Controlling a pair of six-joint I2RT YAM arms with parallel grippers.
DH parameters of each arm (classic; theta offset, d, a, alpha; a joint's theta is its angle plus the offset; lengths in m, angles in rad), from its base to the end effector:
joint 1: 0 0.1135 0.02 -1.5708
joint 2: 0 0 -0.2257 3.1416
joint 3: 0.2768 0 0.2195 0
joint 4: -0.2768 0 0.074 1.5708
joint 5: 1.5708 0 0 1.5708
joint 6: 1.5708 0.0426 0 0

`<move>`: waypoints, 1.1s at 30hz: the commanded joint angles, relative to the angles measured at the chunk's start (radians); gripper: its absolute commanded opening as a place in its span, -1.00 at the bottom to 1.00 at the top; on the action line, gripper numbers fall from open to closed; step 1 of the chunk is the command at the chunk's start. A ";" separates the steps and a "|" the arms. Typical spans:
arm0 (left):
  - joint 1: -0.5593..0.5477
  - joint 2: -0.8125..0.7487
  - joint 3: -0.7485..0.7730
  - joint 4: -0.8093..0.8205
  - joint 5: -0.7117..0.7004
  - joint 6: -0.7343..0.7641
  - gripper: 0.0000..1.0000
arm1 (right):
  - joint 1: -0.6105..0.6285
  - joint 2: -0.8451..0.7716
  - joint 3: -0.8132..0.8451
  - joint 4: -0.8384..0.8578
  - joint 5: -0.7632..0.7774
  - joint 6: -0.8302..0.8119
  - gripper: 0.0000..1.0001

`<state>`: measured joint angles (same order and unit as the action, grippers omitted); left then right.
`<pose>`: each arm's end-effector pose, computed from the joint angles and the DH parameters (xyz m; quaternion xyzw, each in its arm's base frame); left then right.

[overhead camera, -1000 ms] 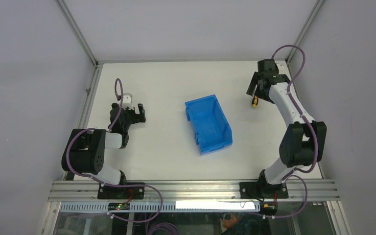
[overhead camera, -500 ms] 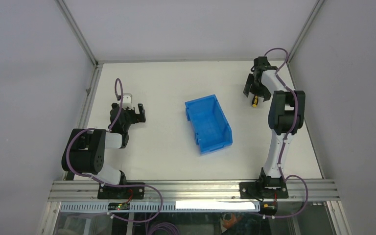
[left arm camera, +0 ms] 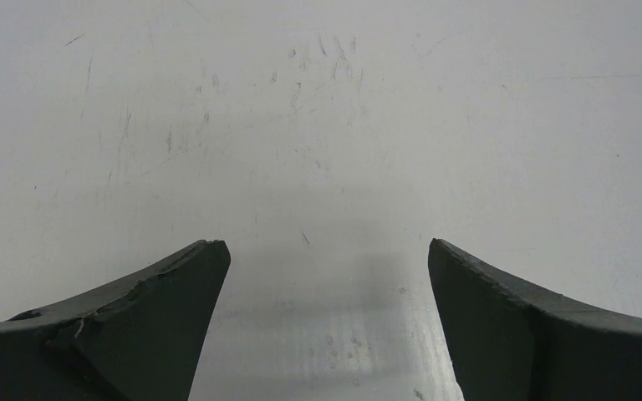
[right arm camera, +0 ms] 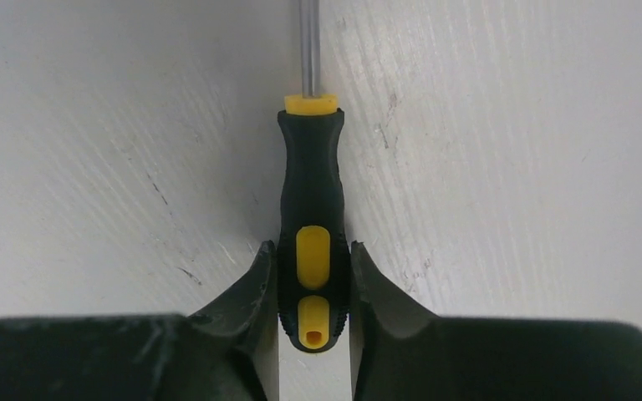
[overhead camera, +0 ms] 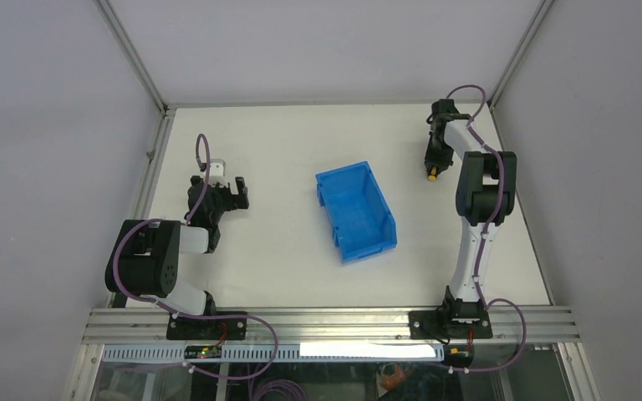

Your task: Put the screwdriver in the bin

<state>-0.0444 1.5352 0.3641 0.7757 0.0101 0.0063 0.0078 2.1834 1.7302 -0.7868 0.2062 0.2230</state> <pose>0.2567 -0.0118 0.1230 0.0239 0.8319 -0.0148 0.5543 0.4035 -0.0056 0.1502 0.1222 0.9736 -0.0820 0.1744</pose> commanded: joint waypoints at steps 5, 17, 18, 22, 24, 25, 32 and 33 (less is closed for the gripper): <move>0.003 -0.029 0.019 0.026 0.019 -0.017 0.98 | -0.005 -0.287 0.007 -0.087 -0.013 -0.053 -1.00; 0.003 -0.030 0.019 0.026 0.020 -0.018 0.98 | 0.264 -0.708 -0.170 -0.180 -0.014 -0.008 -1.00; 0.003 -0.030 0.019 0.026 0.021 -0.017 0.98 | 0.321 -0.729 -0.178 -0.185 0.009 0.005 -1.00; 0.002 -0.029 0.019 0.026 0.020 -0.018 0.98 | 0.522 -0.806 -0.248 -0.167 0.067 0.076 -1.00; 0.003 -0.029 0.019 0.026 0.020 -0.017 0.98 | 0.583 -0.821 -0.282 -0.153 0.068 0.105 -1.00; 0.003 -0.029 0.019 0.026 0.020 -0.017 0.98 | 0.611 -0.821 -0.301 -0.151 0.081 0.120 -1.00; 0.003 -0.028 0.019 0.026 0.019 -0.017 0.98 | 0.762 -0.815 -0.460 -0.049 0.082 0.194 -1.00; 0.003 -0.028 0.019 0.026 0.020 -0.017 0.98 | 0.768 -0.815 -0.484 -0.032 0.071 0.201 -1.00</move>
<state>-0.0444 1.5349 0.3641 0.7757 0.0101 0.0063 0.7273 1.3922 1.3071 -0.9218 0.2626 0.3561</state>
